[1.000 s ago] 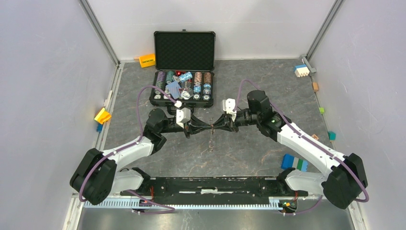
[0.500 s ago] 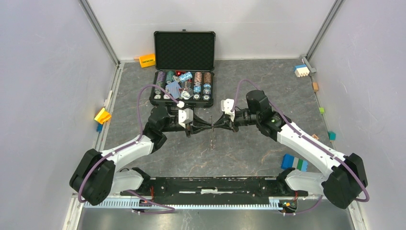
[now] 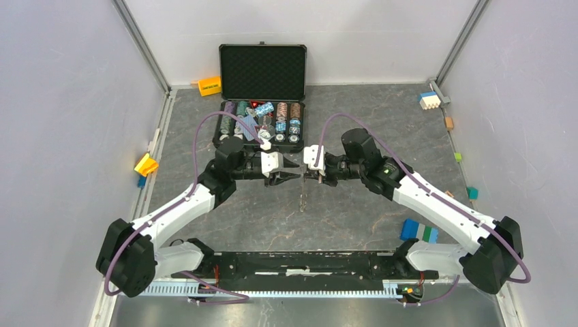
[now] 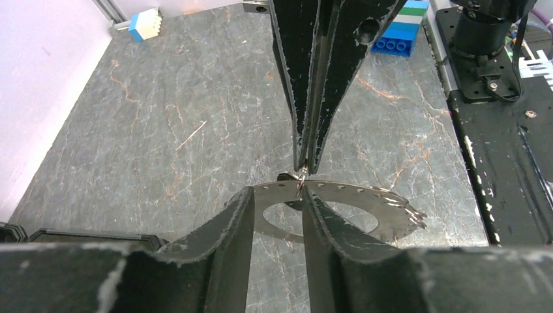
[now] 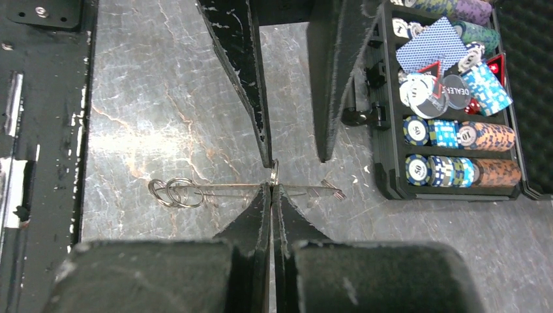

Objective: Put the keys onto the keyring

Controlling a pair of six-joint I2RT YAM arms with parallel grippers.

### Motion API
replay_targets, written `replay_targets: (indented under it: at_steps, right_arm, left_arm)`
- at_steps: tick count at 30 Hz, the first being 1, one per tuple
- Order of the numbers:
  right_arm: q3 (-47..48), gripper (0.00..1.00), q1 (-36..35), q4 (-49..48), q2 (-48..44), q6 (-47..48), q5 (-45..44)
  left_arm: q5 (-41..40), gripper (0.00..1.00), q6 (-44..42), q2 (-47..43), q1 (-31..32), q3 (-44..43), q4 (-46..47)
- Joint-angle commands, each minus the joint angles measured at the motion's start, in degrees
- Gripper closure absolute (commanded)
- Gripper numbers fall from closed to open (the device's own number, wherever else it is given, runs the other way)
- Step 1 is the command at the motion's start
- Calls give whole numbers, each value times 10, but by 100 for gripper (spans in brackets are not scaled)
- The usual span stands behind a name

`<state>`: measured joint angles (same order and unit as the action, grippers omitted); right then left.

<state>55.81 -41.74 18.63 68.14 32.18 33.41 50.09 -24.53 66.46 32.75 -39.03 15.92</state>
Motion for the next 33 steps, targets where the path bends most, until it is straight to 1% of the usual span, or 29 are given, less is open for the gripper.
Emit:
replay_targets:
  at_steps: [1,7,9,13,15,20,22,23,25,26,28,30,33]
  right_arm:
    - [31,100,-6,-2,4,10,-24]
    - [34,100,-11,-3,11,7,-23]
    - [35,100,-11,-3,14,6,-22]
    - [35,100,-12,-4,15,4,-23]
    - [35,100,-12,-5,15,4,-22]
    - [34,100,-12,-8,16,0,-19]
    - [33,100,-12,-9,16,-2,-17]
    - [32,100,-12,-11,16,-3,-16]
    - [29,100,-12,-14,16,-8,-15]
    - [26,99,-12,-17,14,-9,-15]
    - [17,89,-12,-25,5,-13,-19]
    - [-1,80,-10,-42,-12,-18,-25]
    - [-38,71,-2,-79,-40,-32,-6]
  left_arm:
    - [-5,65,-38,12,3,-36,-30]
    - [7,79,-32,19,9,-41,-30]
    - [11,80,-33,21,10,-41,-30]
    - [19,77,-33,25,13,-41,-30]
    - [20,78,-34,26,14,-42,-30]
    - [21,86,-34,32,16,-43,-30]
    - [22,95,-33,32,17,-44,-30]
    - [23,98,-31,32,17,-45,-30]
    - [24,98,-29,30,17,-42,-28]
    - [25,98,-21,28,17,-36,-20]
    - [23,98,12,19,16,-16,30]
    - [23,98,56,11,12,14,96]
    - [27,98,153,9,0,52,236]
